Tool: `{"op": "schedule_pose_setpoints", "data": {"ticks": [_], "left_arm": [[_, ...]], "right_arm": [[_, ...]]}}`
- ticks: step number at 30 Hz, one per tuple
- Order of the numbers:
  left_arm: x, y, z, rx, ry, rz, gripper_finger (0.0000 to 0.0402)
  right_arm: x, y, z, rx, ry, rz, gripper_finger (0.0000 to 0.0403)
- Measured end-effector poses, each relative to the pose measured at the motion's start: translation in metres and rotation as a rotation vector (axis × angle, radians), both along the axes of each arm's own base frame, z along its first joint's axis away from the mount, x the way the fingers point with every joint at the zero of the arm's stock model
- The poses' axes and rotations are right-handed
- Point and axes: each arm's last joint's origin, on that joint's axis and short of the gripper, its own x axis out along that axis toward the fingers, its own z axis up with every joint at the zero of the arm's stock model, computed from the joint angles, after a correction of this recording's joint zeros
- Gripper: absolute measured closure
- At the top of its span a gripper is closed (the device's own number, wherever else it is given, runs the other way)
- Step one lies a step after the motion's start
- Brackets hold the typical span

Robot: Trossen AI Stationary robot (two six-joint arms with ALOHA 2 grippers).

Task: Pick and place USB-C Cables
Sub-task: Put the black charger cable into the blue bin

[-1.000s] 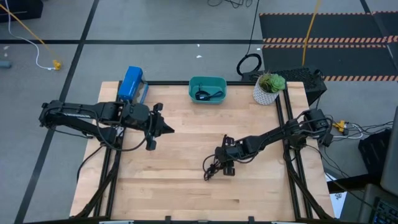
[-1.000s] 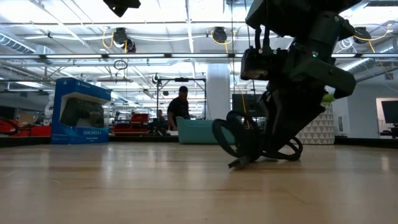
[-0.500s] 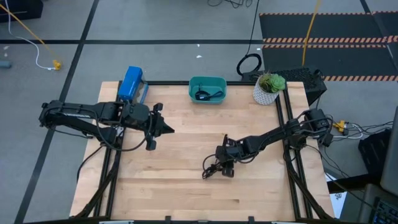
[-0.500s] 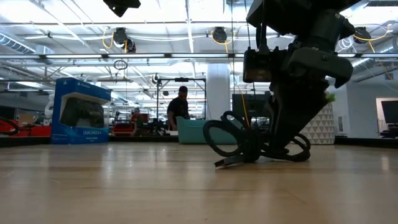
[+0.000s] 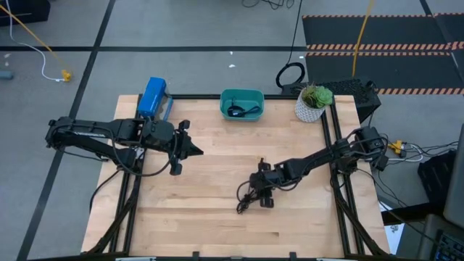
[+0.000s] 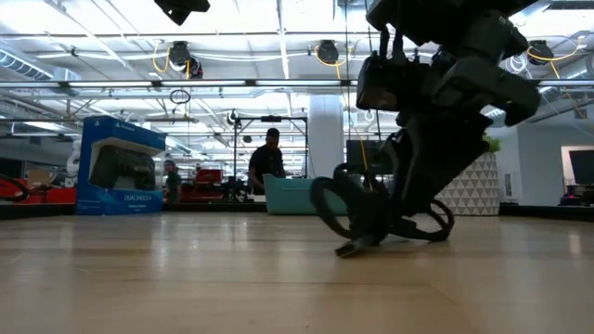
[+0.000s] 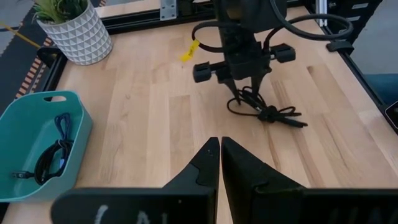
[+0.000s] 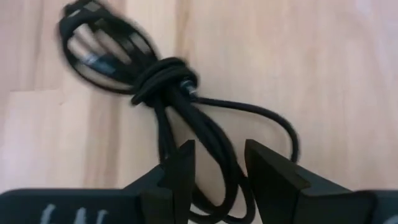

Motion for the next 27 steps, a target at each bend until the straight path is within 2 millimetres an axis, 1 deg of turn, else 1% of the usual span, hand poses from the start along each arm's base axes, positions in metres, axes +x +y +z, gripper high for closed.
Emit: {"op": "schedule_pose_setpoints", "data": {"ticks": [5, 10, 12, 15, 21, 23, 27], "left_arm": [[0.0, 0.0, 0.0, 0.0, 0.0, -0.001, 0.038], [0.0, 0.0, 0.0, 0.0, 0.0, 0.0, 0.038], [0.0, 0.0, 0.0, 0.0, 0.0, 0.0, 0.038], [0.0, 0.0, 0.0, 0.0, 0.0, 0.0, 0.038], [0.0, 0.0, 0.0, 0.0, 0.0, 0.0, 0.038], [0.0, 0.0, 0.0, 0.0, 0.0, 0.0, 0.038], [0.0, 0.0, 0.0, 0.0, 0.0, 0.0, 0.038]], "right_arm": [[-0.0012, 0.004, 0.0, 0.013, 0.004, 0.02, 0.0273], [-0.0018, 0.0023, -0.0007, -0.042, 0.003, -0.003, 0.0277], [-0.002, 0.002, -0.0009, -0.044, 0.006, -0.003, 0.0286], [-0.002, 0.0022, -0.0008, -0.05, 0.003, 0.007, 0.0312], [-0.002, 0.0022, -0.0008, -0.065, -0.002, 0.033, 0.0387], [-0.0018, 0.0023, -0.0007, -0.069, -0.006, 0.04, 0.0391], [-0.0021, 0.002, 0.0032, -0.058, -0.018, 0.027, 0.0376]]}}
